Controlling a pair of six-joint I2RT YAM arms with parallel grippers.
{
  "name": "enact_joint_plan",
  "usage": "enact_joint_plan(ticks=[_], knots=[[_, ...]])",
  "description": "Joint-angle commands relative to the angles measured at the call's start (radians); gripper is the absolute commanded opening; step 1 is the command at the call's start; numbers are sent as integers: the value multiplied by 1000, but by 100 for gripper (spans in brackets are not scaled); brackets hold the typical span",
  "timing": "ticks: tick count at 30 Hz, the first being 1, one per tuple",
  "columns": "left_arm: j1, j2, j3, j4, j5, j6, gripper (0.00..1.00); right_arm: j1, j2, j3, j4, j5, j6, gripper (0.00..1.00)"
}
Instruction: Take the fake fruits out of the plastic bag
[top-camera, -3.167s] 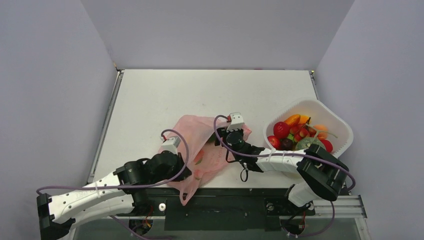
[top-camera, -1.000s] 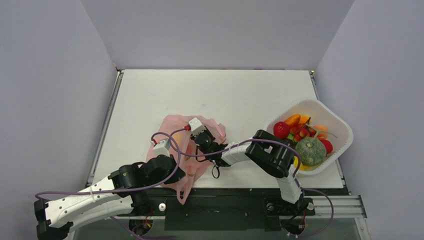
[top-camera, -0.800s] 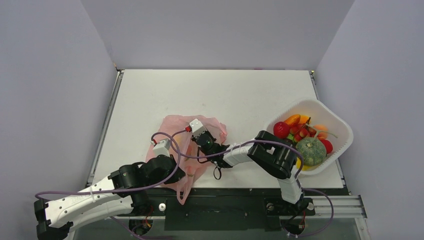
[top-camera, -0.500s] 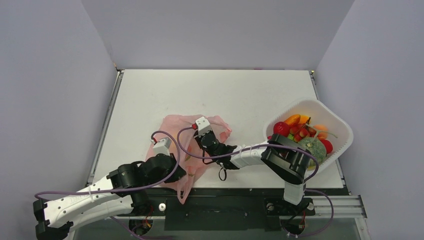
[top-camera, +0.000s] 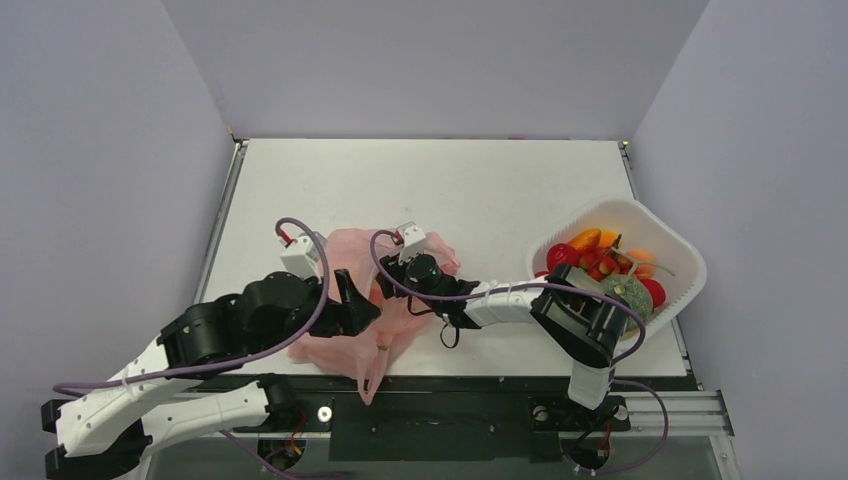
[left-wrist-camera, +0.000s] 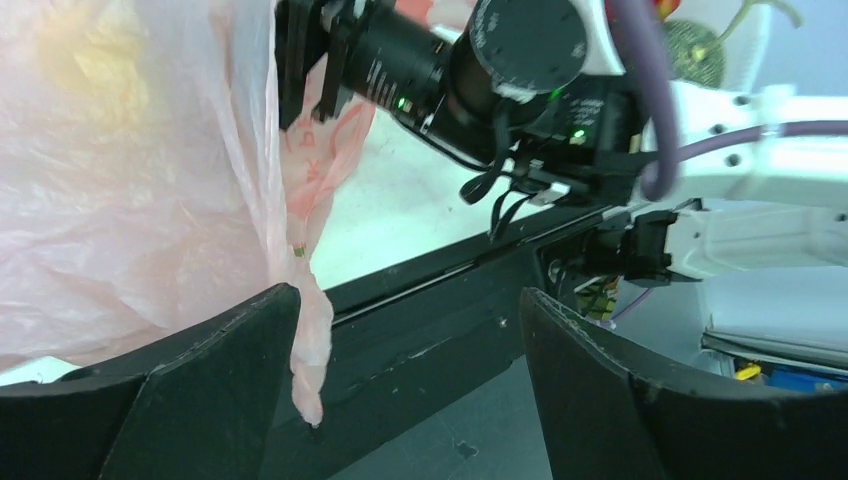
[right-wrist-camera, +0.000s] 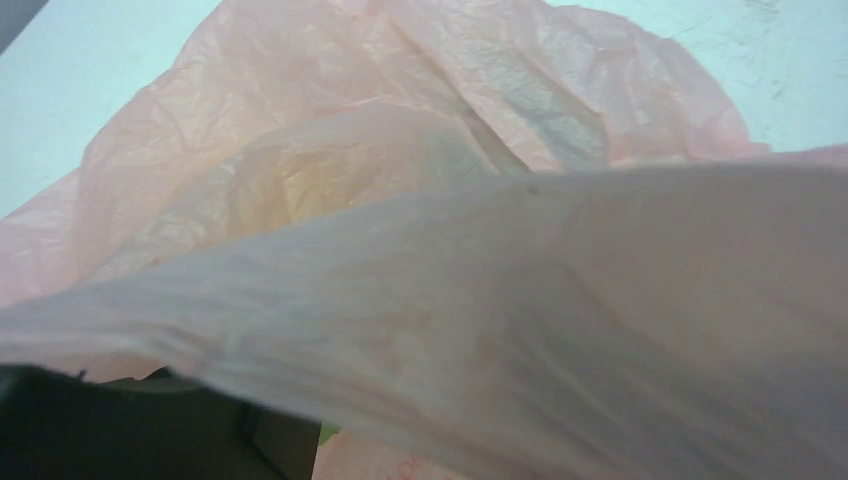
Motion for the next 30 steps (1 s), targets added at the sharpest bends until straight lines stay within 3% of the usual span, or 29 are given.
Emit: enact_joint_plan(ticks=[1, 6, 9, 11, 12, 13, 15, 17, 24, 30], knots=[[6, -21, 127, -146, -134, 47, 81, 1, 34, 30, 71, -104, 127, 53], [55, -12, 82, -177, -329, 3, 88, 6, 67, 47, 112, -148, 223, 55], [187, 39, 35, -65, -284, 127, 79, 7, 81, 52, 125, -150, 278, 57], [377, 87, -10, 43, -102, 230, 71, 4, 91, 54, 141, -155, 311, 58], [525, 106, -45, 118, 58, 260, 67, 3, 97, 54, 150, -156, 323, 58], [660, 145, -61, 149, 132, 301, 61, 3, 98, 56, 154, -156, 342, 59], [800, 203, -101, 242, 297, 332, 55, 3, 104, 60, 162, -157, 368, 60], [870, 262, -133, 343, 424, 342, 53, 1, 113, 69, 158, -186, 393, 61], [896, 496, -164, 472, 422, 378, 39, 4, 138, 119, 100, -189, 392, 66], [898, 614, -235, 520, 439, 380, 35, 11, 178, 162, 60, -200, 373, 67]])
